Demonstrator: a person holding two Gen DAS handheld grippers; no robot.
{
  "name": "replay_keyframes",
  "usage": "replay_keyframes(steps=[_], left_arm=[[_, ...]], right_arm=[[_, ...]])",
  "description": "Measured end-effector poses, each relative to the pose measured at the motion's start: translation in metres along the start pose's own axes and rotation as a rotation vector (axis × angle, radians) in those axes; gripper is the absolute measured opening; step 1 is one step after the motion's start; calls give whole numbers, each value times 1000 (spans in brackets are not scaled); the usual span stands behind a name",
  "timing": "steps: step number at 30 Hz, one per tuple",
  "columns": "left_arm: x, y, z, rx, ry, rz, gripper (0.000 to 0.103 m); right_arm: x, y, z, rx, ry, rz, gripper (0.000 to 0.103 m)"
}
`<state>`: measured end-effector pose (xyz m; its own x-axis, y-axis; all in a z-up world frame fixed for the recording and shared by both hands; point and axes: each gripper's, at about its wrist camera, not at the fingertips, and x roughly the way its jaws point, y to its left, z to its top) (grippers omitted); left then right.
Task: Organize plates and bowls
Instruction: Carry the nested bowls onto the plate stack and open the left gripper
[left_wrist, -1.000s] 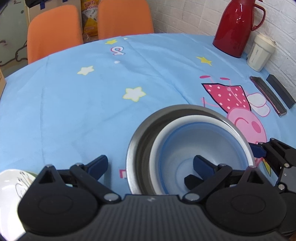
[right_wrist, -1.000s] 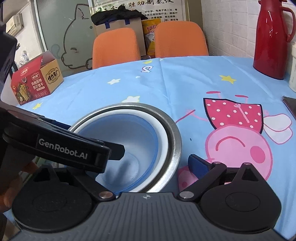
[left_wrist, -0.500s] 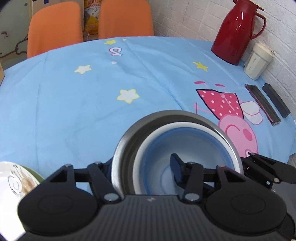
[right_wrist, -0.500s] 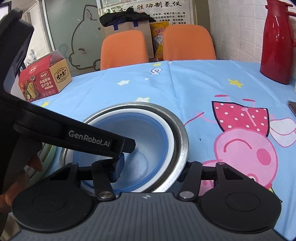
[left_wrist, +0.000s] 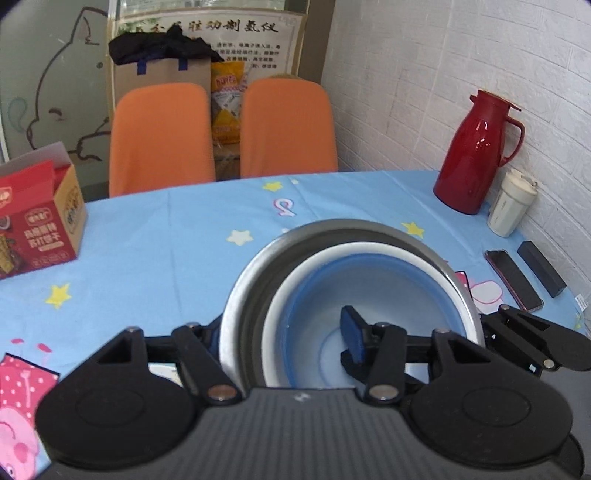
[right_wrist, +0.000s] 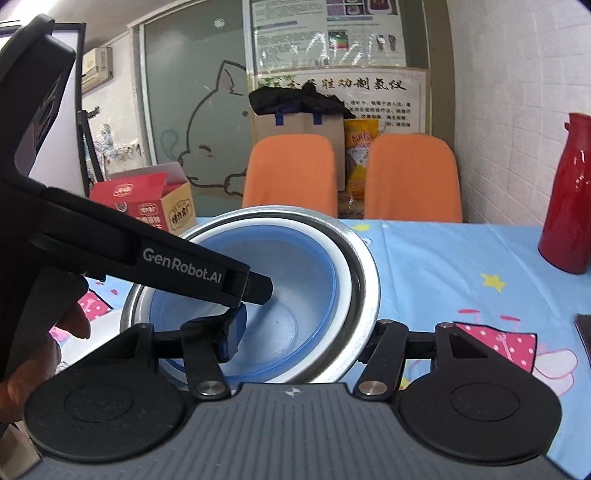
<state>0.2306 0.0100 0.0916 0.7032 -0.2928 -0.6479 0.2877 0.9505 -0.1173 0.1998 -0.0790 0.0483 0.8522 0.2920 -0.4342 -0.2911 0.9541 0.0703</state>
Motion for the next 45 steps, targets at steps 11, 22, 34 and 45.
replay_keyframes(steps=[11, 22, 34, 45], left_arm=[[-46, 81, -51, -117, 4, 141, 54], [-13, 125, -97, -237, 120, 148, 54], [-1, 127, -93, -220, 74, 146, 76], [-37, 133, -73, -228, -126, 232, 79]], right_arm=[[22, 75, 0, -83, 32, 191, 103], [58, 111, -40, -80, 194, 247, 103], [74, 111, -46, -83, 215, 269, 103], [56, 87, -29, -19, 96, 198, 103]])
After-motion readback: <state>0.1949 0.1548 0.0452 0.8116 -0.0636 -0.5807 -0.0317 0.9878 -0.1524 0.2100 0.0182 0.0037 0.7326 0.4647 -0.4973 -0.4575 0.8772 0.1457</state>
